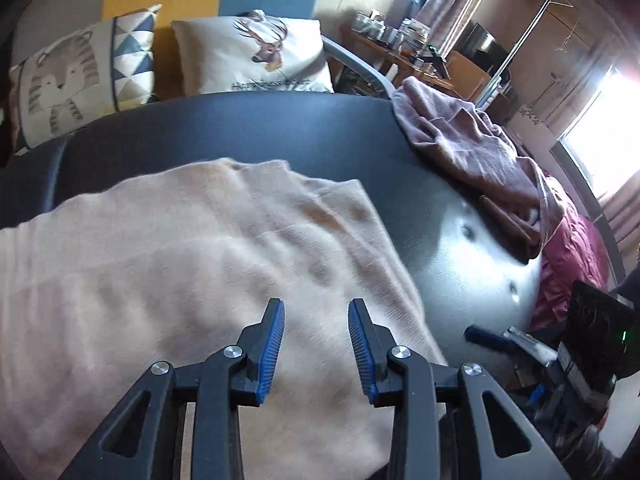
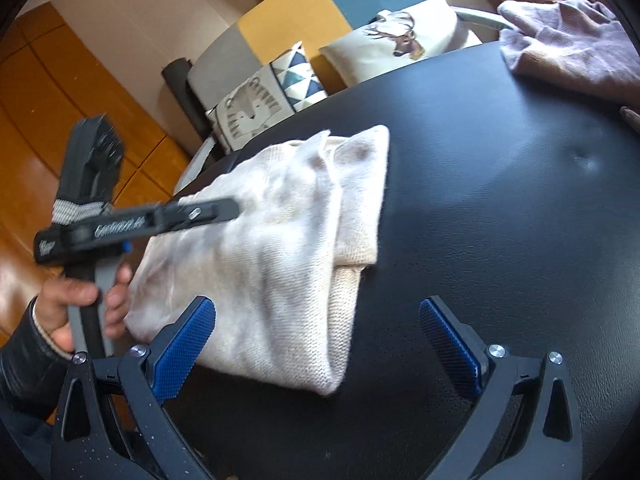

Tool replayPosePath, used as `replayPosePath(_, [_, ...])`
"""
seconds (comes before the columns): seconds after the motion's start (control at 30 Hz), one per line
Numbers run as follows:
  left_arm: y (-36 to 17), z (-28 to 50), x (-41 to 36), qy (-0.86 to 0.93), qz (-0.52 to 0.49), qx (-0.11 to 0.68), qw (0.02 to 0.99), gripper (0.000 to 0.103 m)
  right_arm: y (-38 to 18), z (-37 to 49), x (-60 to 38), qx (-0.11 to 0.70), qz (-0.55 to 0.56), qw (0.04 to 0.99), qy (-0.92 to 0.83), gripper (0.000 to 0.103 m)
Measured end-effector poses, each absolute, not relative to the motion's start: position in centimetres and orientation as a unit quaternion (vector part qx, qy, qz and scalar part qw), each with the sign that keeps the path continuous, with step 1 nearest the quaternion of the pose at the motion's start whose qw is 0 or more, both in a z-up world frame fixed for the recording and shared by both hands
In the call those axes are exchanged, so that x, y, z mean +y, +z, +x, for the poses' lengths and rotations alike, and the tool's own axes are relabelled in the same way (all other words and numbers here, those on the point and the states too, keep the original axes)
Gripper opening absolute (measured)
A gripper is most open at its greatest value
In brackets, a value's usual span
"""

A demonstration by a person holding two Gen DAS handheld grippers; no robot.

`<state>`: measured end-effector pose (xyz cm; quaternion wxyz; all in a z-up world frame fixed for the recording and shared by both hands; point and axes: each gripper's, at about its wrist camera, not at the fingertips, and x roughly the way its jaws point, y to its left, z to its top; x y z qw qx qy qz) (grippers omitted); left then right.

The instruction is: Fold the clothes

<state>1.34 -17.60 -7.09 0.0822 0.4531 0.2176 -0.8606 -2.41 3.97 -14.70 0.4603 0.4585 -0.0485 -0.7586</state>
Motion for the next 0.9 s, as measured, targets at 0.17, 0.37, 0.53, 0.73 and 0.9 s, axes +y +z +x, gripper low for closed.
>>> replayPosePath(0.17, [-6.7, 6.8, -20.5, -0.865, 0.423, 0.219, 0.156, 0.034, -12.9, -1.7, 2.2, 0.001, 0.423, 0.41, -0.808, 0.103])
replayPosePath(0.37, [-6.6, 12.3, -26.6, -0.845, 0.399, 0.256, 0.249, 0.034, -11.9, -3.6, -0.7, -0.011, 0.433, 0.362, -0.826, 0.103])
replayPosePath(0.53, [-6.9, 15.4, -30.2, -0.833, 0.385, 0.268, 0.293, 0.034, -11.3, -2.8, -2.8, 0.018, 0.416, 0.374, -0.829, 0.103])
replayPosePath(0.73, [-7.1, 20.3, -34.6, -0.814, 0.354, 0.303, 0.348, 0.034, -12.6, -2.9, -3.2, 0.035, 0.438, 0.356, -0.825, 0.103])
replayPosePath(0.9, [-7.2, 24.2, -37.9, -0.807, 0.34, 0.327, 0.356, 0.034, -13.1, -2.8, -2.6, 0.022, 0.449, 0.342, -0.825, 0.103])
